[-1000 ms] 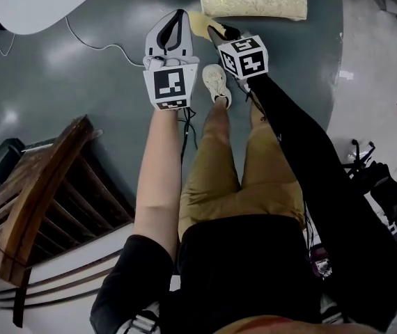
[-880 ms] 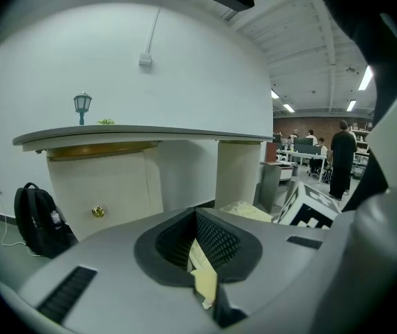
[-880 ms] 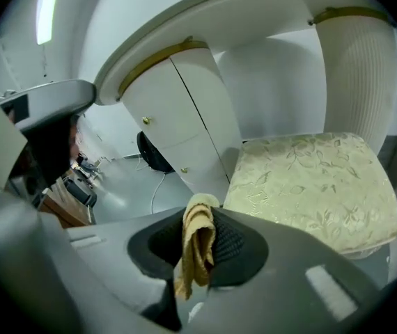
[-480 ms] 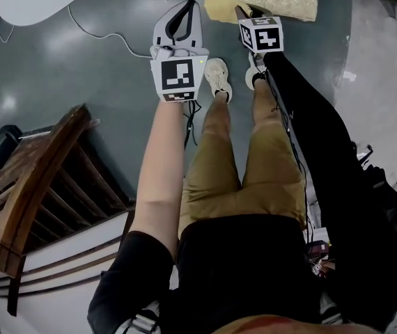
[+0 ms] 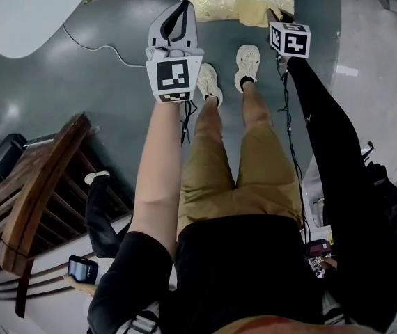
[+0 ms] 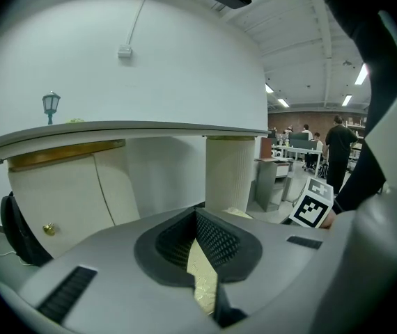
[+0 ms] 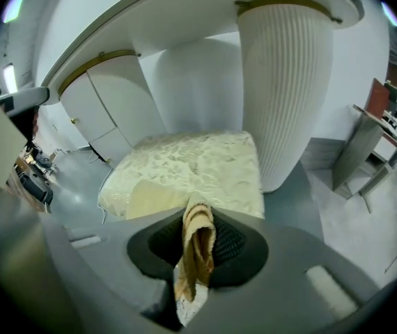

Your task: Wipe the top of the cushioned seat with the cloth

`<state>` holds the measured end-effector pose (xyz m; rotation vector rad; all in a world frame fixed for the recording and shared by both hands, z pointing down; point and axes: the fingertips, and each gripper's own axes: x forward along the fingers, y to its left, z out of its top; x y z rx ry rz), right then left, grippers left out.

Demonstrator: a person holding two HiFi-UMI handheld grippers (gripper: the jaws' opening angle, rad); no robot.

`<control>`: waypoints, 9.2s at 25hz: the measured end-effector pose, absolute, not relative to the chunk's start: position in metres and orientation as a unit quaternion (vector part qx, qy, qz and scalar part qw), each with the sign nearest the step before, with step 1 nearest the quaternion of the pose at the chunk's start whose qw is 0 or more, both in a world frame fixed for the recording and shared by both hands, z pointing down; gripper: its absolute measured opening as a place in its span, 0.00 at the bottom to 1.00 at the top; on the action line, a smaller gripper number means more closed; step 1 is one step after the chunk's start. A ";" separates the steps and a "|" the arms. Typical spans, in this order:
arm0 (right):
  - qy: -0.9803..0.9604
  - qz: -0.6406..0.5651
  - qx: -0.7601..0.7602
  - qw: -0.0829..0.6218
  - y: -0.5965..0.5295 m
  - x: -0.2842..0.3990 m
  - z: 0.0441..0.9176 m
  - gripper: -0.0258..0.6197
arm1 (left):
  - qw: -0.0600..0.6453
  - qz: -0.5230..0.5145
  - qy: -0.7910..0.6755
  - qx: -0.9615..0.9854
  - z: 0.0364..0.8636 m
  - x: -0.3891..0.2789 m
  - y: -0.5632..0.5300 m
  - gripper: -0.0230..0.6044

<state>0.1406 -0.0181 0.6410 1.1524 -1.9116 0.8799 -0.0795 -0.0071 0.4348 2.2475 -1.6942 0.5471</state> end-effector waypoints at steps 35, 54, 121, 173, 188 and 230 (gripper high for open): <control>-0.786 0.332 0.465 0.237 -0.113 0.110 0.544 0.13 | 0.115 0.178 -0.603 0.769 0.408 -0.090 -0.058 0.05; -0.758 0.409 0.425 0.279 -0.126 -0.084 0.617 0.13 | 0.134 0.180 -0.607 0.762 0.427 -0.174 -0.059 0.05; -0.753 0.445 0.379 0.302 -0.078 -0.104 0.622 0.13 | 0.147 0.198 -0.597 0.763 0.429 -0.184 -0.046 0.05; -0.763 0.394 0.454 0.239 -0.045 -0.008 0.550 0.13 | 0.120 0.185 -0.577 0.786 0.405 -0.169 -0.015 0.05; -0.708 0.457 0.456 0.287 -0.046 -0.052 0.625 0.13 | 0.131 0.200 -0.595 0.767 0.426 -0.190 0.007 0.05; -0.667 0.313 0.591 0.329 -0.075 0.246 0.574 0.13 | 0.124 0.170 -0.593 0.777 0.411 -0.070 -0.041 0.05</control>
